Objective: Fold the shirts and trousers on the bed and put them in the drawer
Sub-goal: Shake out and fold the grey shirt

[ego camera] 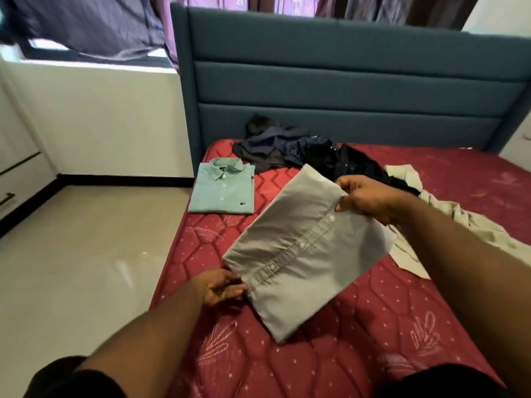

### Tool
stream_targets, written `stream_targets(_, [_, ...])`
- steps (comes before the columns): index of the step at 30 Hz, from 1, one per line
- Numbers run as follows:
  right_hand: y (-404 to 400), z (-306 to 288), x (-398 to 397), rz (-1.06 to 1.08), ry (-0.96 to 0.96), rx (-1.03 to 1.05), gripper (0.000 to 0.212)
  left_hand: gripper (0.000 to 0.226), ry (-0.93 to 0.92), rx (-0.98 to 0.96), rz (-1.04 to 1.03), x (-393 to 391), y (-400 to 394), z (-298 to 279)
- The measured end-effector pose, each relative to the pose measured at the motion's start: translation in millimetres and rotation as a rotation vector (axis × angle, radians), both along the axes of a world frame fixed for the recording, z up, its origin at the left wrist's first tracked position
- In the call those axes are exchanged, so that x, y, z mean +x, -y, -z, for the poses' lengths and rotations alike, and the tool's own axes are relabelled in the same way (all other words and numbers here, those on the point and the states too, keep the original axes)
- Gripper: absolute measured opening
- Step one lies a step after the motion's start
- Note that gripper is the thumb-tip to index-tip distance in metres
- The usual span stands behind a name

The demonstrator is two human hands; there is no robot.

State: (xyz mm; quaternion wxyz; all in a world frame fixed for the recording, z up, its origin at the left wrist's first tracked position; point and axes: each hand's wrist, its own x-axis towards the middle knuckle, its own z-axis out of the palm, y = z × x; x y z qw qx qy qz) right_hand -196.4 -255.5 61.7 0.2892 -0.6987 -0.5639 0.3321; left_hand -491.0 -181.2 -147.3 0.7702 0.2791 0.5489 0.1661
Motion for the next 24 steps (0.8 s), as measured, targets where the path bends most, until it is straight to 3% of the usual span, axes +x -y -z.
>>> stream_targets(2, [-18,-42,-13,-0.096,0.242,0.053,0.021,0.025,0.018,0.073,-0.14,27,-8,-9])
stream_targets(4, [-32,-84,-31,-0.165,0.492,0.099,0.017,0.046,0.149,0.08,-0.248,51,-26,-33])
stream_targets(7, [-34,-123,-58,-0.212,0.76,0.158,0.02,0.081,0.44,0.067,-0.173,72,-51,-75])
stream_targets(9, [-17,-118,-71,-0.255,0.905,0.125,0.02,0.092,0.521,0.084,-0.072,78,-64,-87])
stream_targets(12, [28,-43,-79,-0.287,1.047,0.099,0.019,0.09,0.487,0.153,-0.035,85,-58,-79])
stream_targets(15, [89,82,-100,-0.287,1.004,-0.12,0.03,0.056,0.288,0.164,-0.051,89,-20,-43])
stream_targets(18, [132,173,-122,-0.386,0.9,-0.399,0.031,0.038,0.112,0.221,-0.001,92,11,17])
stream_targets(21, [137,198,-122,-0.388,0.836,-0.388,0.031,0.058,0.002,0.393,-0.06,96,15,44])
stream_targets(24, [123,195,-107,-0.358,0.73,-0.366,0.03,0.045,-0.068,0.518,0.008,108,10,30])
